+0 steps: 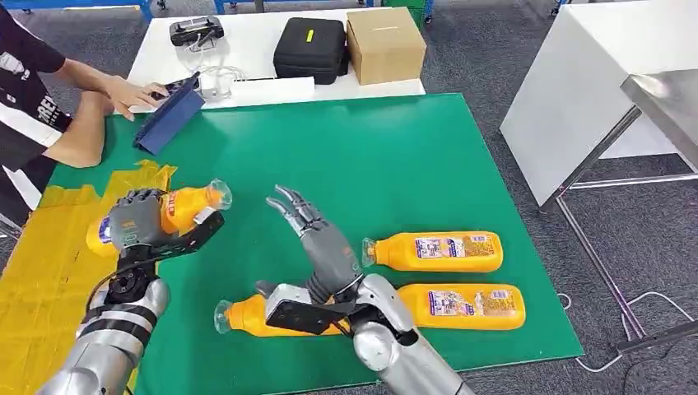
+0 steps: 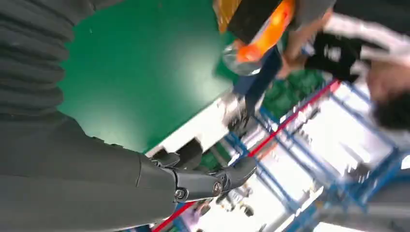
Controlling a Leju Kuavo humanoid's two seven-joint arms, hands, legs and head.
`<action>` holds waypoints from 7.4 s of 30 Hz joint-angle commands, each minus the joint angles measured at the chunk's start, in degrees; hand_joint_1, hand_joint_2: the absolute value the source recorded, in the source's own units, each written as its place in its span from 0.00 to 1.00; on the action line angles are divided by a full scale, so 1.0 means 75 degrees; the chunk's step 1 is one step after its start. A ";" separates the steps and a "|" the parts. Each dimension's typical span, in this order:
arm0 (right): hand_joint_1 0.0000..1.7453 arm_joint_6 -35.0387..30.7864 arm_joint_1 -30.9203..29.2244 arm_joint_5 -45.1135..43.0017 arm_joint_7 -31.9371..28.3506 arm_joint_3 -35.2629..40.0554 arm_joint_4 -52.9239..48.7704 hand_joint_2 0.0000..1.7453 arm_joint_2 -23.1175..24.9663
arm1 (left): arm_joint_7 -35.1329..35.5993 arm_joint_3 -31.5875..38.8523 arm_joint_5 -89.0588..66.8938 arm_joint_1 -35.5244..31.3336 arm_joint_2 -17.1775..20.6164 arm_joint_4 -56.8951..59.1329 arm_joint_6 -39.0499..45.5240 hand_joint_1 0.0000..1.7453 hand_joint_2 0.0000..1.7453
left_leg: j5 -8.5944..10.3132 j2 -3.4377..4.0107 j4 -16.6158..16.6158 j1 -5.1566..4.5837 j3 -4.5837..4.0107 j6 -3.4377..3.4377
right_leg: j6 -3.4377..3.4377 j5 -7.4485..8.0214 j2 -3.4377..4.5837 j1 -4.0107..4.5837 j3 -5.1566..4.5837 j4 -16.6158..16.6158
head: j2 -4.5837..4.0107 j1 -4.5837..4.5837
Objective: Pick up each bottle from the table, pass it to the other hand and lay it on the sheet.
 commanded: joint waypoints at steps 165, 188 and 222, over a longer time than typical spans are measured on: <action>0.00 0.1512 -0.0601 0.0807 -0.1546 0.2243 0.1018 1.00 -0.2404 | -0.6688 -0.1581 0.9769 0.2779 -0.0662 -0.6020 -0.3463 0.00 1.00 | -0.0048 0.0028 -0.0009 0.0024 0.0082 -0.0034 | -0.0032 -0.0003 0.0059 0.0020 0.0065 -0.0021 | 0.0000 0.0000; 0.00 0.1205 -0.1443 0.1983 0.0495 0.2991 0.3599 1.00 -0.1600 | -0.6611 -0.1518 0.9843 0.2890 -0.0679 -0.5983 -0.3262 0.00 1.00 | -0.0047 0.0031 -0.0009 0.0026 0.0088 -0.0037 | -0.0034 -0.0003 0.0058 0.0023 0.0067 -0.0020 | 0.0000 0.0000; 1.00 -0.1000 -0.0137 0.2286 0.0957 0.0272 0.2355 1.00 -0.1215 | -0.6415 -0.1471 0.9878 0.3287 -0.0649 -0.6589 -0.3219 0.00 1.00 | -0.0052 0.0034 0.0000 0.0030 0.0113 -0.0038 | -0.0036 -0.0013 0.0042 0.0025 0.0096 -0.0014 | 0.0000 -0.0003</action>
